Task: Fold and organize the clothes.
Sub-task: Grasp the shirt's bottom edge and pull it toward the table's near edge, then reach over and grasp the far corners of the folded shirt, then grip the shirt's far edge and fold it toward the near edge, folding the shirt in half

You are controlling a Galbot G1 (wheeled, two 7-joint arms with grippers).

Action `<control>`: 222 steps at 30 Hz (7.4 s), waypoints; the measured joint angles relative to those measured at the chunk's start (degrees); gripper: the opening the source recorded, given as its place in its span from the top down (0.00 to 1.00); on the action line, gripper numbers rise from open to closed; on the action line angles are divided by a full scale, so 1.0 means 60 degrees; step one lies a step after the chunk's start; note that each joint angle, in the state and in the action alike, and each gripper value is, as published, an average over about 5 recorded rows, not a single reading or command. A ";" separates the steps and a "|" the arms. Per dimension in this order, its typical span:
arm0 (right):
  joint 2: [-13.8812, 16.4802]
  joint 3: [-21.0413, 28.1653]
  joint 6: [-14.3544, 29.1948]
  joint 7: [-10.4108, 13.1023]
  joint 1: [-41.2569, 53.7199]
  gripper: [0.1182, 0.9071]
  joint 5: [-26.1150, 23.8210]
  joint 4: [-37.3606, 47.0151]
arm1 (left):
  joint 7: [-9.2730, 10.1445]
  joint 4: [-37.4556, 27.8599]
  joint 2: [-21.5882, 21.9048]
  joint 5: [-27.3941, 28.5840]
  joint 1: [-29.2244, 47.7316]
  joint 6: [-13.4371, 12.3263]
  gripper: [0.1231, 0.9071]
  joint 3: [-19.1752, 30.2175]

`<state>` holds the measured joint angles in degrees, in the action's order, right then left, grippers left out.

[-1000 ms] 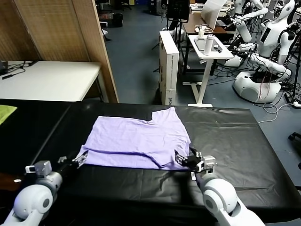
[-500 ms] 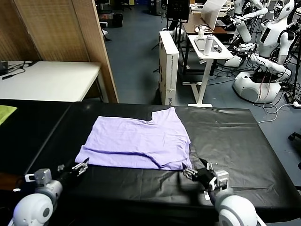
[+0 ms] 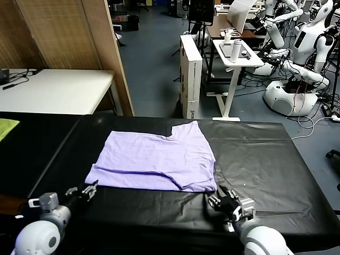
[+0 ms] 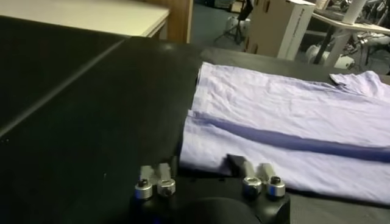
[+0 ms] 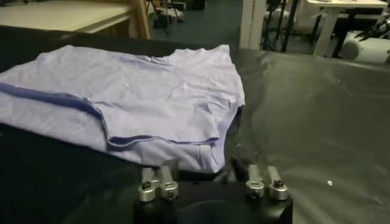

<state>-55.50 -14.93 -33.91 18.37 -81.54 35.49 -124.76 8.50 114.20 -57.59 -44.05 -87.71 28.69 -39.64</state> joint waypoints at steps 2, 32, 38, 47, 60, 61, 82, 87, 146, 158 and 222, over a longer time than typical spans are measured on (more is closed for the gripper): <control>0.0068 -0.0088 -0.0244 0.0119 -0.0105 0.97 0.0203 -0.0149 | 0.0017 0.0041 0.0013 0.0004 -0.0051 0.0008 0.95 -0.0009; 0.0757 -0.1146 -0.1382 0.0738 -0.2551 0.97 0.0536 -0.2348 | 0.0428 0.2138 0.0299 0.0023 -0.3166 0.0470 0.97 -0.1329; 0.0757 -0.1111 -0.1382 0.0721 -0.2704 0.94 0.0528 -0.2451 | 0.0472 0.2231 0.0204 0.0075 -0.3354 0.0497 0.97 -0.1321; 0.0846 -0.1289 -0.1380 0.0763 -0.3045 0.32 0.0550 -0.2802 | 0.1171 0.2537 0.0092 -0.0160 -0.3495 0.0764 0.51 -0.1387; 0.0739 -0.1309 -0.1379 0.0487 -0.0740 0.00 0.1722 -0.2161 | 0.0680 0.2557 0.0198 -0.0303 -0.2651 0.1097 0.00 -0.1420; 0.0707 -0.1193 -0.1379 0.0489 -0.0359 0.00 0.1802 -0.1960 | 0.0625 0.2492 0.0258 -0.0360 -0.2474 0.1126 0.00 -0.1394; -0.0730 0.0832 -0.1379 0.0421 0.5635 0.00 0.2134 0.3317 | 0.0231 -0.1422 0.1621 -0.1409 0.3485 0.1767 0.00 0.0587; -0.1103 0.0974 -0.1379 0.0322 0.6062 0.00 0.1971 0.4115 | 0.0154 -0.2530 0.1578 -0.1090 0.4854 0.1766 0.00 0.1571; -0.2524 0.1273 -0.1379 -0.0389 0.7094 0.24 0.1332 0.6489 | -0.0235 -0.4939 0.0569 -0.0434 0.7134 0.1890 0.18 0.3834; -0.2574 0.1235 -0.1369 -0.0413 0.7052 0.49 0.1277 0.6593 | -0.0238 -0.4953 0.0563 -0.0474 0.7105 0.1880 0.66 0.3835; 0.0469 0.0246 -0.1379 -0.0529 0.3895 0.97 0.2571 0.1404 | -0.0147 -0.0610 0.1833 -0.1289 0.2917 0.1851 0.92 0.0974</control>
<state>-52.69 -13.45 -42.19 15.20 -58.17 50.92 -116.33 7.62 110.54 -46.60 -51.78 -70.21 39.79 -33.80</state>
